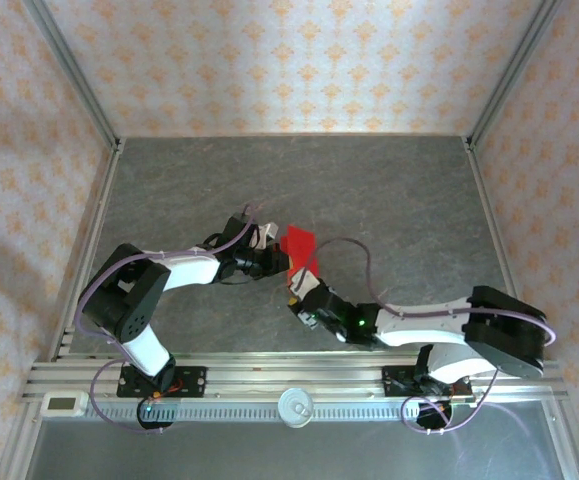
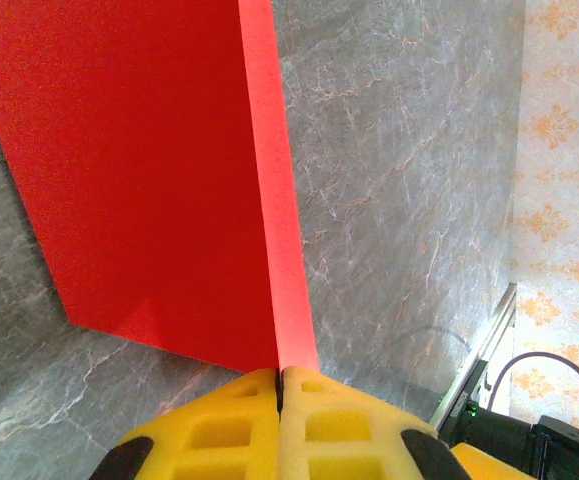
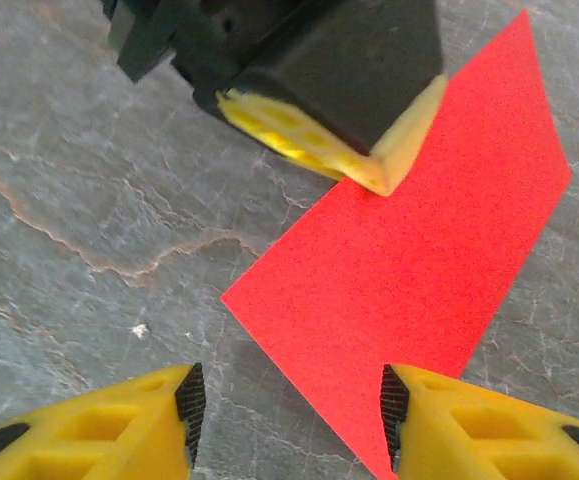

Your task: Fold a paper plane with a square sheet of paper (pick it up from the middle)

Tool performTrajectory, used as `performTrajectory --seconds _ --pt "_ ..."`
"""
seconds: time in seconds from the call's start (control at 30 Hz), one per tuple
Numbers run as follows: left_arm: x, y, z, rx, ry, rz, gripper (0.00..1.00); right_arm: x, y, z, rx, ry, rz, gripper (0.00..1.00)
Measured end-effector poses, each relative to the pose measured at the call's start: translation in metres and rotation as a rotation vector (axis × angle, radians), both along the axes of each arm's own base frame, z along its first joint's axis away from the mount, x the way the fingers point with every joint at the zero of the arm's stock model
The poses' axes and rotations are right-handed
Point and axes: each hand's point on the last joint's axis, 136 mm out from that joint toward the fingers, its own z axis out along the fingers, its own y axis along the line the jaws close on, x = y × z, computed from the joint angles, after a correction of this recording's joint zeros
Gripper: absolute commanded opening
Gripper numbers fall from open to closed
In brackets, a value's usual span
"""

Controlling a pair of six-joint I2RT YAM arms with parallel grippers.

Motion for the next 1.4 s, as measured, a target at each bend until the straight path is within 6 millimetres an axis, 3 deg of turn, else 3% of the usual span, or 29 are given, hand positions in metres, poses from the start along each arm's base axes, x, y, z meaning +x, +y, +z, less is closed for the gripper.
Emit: performTrajectory --seconds 0.47,0.83,1.23,1.4 --pt "0.000 0.000 -0.003 0.004 0.008 0.000 0.00 0.016 0.004 -0.021 -0.199 -0.137 -0.061 0.51" --pt "0.000 0.000 -0.003 0.004 0.007 0.000 0.00 0.022 -0.008 -0.012 -0.196 -0.204 -0.102 0.34" --pt "0.000 0.000 -0.003 0.004 0.007 0.000 0.00 0.023 -0.004 0.000 -0.143 -0.218 -0.107 0.31" --pt "0.000 0.000 -0.003 0.004 0.007 -0.001 0.00 0.023 -0.002 -0.002 -0.139 -0.217 -0.104 0.25"
